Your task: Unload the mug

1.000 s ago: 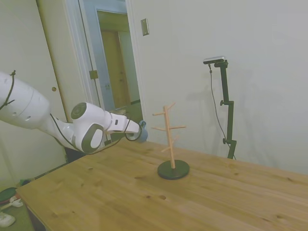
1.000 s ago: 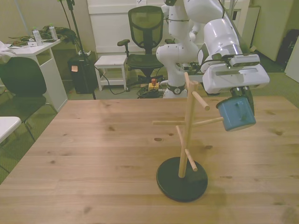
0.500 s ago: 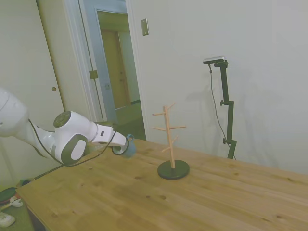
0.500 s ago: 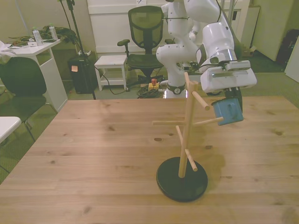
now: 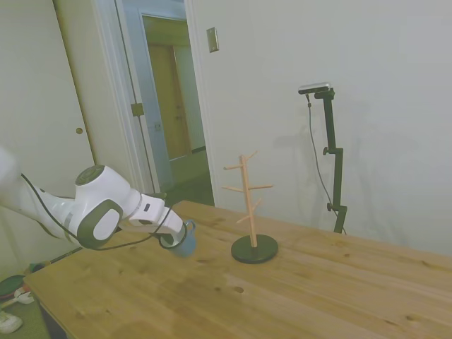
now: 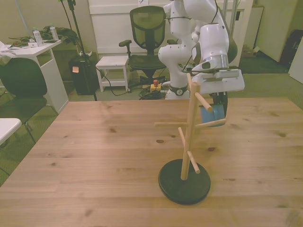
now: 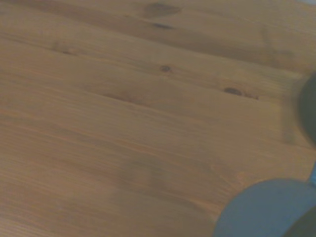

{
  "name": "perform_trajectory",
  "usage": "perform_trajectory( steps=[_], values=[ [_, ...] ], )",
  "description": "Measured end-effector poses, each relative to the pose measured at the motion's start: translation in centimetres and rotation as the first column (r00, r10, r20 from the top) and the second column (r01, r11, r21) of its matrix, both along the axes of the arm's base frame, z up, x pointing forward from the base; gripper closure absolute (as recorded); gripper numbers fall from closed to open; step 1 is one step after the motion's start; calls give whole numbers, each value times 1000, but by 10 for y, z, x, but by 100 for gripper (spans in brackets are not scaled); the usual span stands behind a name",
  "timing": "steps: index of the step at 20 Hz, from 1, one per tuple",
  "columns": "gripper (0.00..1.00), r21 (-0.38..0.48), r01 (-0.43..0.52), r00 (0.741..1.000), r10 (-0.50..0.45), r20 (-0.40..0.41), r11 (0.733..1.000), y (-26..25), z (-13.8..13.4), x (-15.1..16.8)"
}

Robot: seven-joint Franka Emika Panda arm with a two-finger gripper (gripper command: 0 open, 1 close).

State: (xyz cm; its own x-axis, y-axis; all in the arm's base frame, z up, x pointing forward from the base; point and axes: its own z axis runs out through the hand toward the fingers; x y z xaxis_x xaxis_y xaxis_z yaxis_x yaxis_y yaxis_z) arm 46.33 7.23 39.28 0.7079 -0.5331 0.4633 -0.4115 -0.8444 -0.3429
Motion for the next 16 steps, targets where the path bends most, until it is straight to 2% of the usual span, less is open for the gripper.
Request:
perform_trajectory(
  steps=[4, 10, 16],
  values=[
    [100, -11, 32, 999, -32, -33, 999, 2, -9, 14],
    [100, -18, 62, 989, -64, -131, 998, 7, -29, 35],
    [100, -30, 78, 973, -83, -215, 996, 7, -39, 36]
  ],
)
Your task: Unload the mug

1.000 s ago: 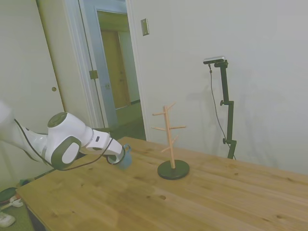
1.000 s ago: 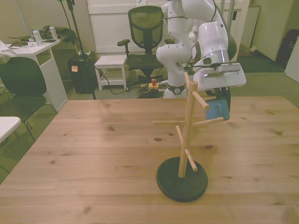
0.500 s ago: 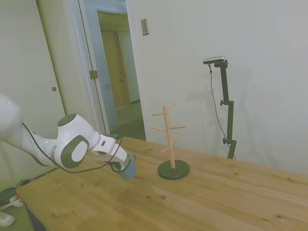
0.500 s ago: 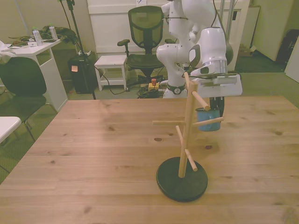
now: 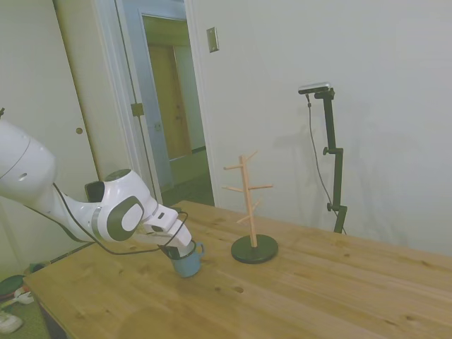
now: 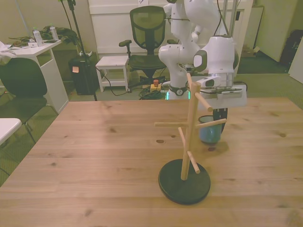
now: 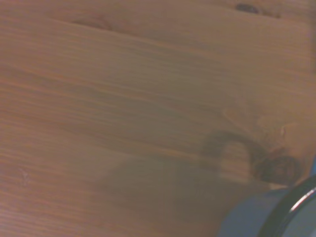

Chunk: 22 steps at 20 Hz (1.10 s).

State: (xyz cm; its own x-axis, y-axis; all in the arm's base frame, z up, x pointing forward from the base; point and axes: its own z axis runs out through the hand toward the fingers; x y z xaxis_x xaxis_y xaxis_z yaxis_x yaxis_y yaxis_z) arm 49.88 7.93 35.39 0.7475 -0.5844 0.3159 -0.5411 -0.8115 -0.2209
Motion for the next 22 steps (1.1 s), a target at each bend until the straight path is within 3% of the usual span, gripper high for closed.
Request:
perform_trajectory(
  steps=[6, 10, 11, 22],
  values=[
    [100, 5, 38, 999, -38, -17, 999, -11, 3, 3],
    [100, 4, 76, 994, -76, -73, 997, -18, 4, 10],
    [0, 3, 83, 993, -83, -84, 997, -21, 4, 13],
    [0, -7, 82, 991, -82, -105, 997, -15, 1, 28]
  ],
)
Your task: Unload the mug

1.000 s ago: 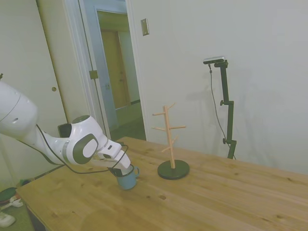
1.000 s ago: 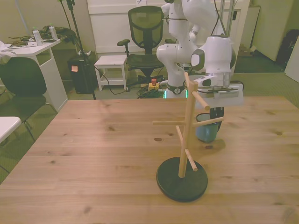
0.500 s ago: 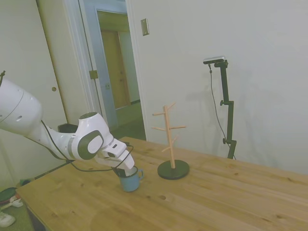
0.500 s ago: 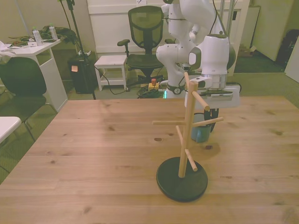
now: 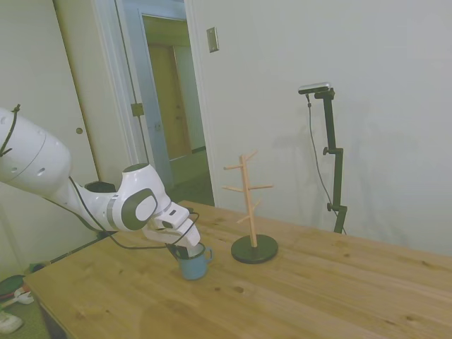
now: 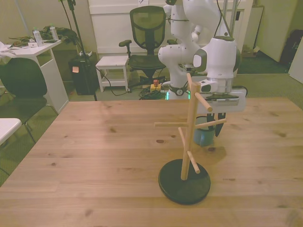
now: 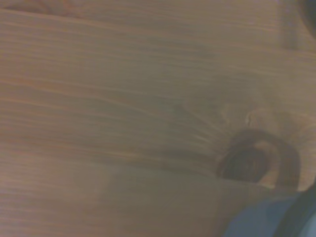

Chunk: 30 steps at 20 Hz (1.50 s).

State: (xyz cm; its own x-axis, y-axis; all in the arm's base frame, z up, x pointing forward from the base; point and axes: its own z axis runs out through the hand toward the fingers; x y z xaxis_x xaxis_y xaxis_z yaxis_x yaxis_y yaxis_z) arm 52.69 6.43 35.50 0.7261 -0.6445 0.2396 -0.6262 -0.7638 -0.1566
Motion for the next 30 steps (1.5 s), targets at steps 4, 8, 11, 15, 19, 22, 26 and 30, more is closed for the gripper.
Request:
perform_trajectory(
  steps=[4, 8, 11, 15, 19, 22, 26, 30],
  values=[
    [0, 0, 0, 1000, 0, 0, 1000, 1, 0, 0],
    [0, 0, 1, 1000, -1, 2, 1000, 0, 1, 1],
    [0, -1, 0, 1000, 0, 3, 1000, 0, 1, 2],
    [0, -2, -1, 1000, 1, 5, 1000, 0, 2, 2],
    [0, -3, -4, 1000, 4, 7, 1000, 1, 2, 2],
    [0, -2, -5, 1000, 5, 12, 1000, 2, 3, 2],
    [0, -1, -9, 1000, 9, 26, 1000, 3, 9, 2],
    [0, 7, -18, 997, 18, 79, 1000, 4, 17, -3]
  ],
)
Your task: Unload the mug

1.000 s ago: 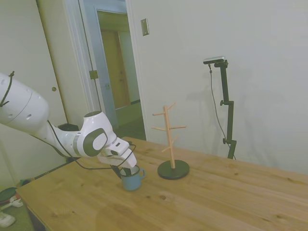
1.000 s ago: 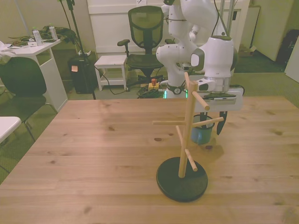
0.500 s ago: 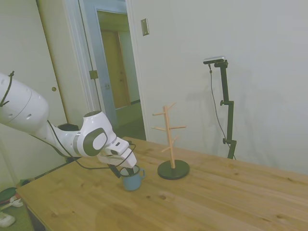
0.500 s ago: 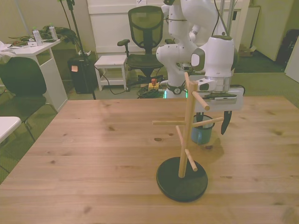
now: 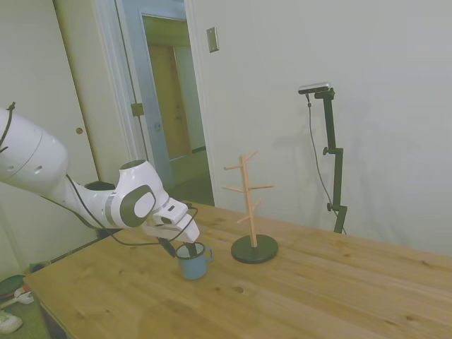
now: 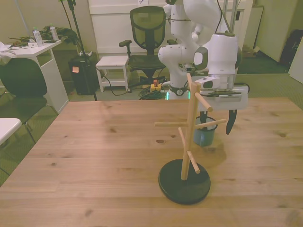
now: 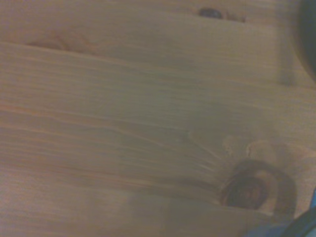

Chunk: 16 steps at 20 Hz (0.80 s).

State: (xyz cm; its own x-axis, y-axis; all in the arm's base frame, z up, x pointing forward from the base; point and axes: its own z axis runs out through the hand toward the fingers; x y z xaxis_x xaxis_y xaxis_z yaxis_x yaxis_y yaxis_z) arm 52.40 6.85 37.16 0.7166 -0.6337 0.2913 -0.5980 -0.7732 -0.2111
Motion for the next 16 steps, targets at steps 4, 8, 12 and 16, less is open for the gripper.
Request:
perform_trajectory(
  steps=[4, 8, 12, 16],
  values=[
    [0, 3, -17, 998, 17, 56, 1000, 0, 13, -15],
    [0, 3, -45, 994, 45, 103, 999, -1, 30, -35],
    [0, 18, -71, 986, 68, 150, 997, -6, 49, -55],
    [0, 33, -69, 976, 61, 209, 997, -13, 64, -73]
  ],
)
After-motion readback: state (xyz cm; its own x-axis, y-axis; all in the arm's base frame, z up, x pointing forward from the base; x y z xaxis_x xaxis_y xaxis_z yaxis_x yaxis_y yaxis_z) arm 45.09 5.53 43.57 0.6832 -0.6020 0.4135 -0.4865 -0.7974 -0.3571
